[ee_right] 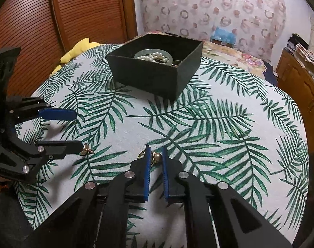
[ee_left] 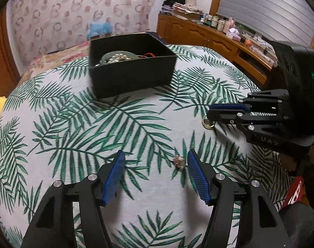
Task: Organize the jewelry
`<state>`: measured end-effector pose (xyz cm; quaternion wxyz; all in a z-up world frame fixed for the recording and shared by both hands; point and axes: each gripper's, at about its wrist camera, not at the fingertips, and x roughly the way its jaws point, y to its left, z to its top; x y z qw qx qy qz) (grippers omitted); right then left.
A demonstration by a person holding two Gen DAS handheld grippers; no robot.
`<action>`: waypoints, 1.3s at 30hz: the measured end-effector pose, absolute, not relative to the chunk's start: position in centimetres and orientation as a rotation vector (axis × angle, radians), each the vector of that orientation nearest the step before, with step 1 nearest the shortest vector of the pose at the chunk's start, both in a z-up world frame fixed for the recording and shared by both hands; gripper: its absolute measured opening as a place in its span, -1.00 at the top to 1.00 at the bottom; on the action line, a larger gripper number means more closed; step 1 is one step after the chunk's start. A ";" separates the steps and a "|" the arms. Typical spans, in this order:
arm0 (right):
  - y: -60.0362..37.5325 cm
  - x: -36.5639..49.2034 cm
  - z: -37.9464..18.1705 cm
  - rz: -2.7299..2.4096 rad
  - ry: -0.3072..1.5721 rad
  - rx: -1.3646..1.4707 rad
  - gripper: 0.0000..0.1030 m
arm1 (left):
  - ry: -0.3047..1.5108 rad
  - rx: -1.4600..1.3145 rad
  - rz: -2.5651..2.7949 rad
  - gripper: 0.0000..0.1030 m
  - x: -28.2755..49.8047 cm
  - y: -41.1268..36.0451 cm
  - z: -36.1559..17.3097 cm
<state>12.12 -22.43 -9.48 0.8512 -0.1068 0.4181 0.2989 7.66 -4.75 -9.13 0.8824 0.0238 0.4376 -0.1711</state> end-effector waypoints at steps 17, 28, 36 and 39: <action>-23.5 12.2 -9.1 0.636 0.860 -0.198 0.78 | 0.900 0.078 -0.404 0.84 7.5 -6.2 -9.2; -23.0 14.0 -6.7 0.656 0.807 -0.206 0.78 | 0.840 0.056 -0.357 0.84 10.3 -4.5 -6.3; -22.1 16.6 -3.9 0.680 0.747 -0.214 0.78 | 0.778 0.070 -0.324 0.84 13.7 -3.8 -3.3; -21.7 17.6 -3.1 0.687 0.731 -0.218 0.78 | 0.757 0.070 -0.314 0.84 14.8 -3.5 -2.4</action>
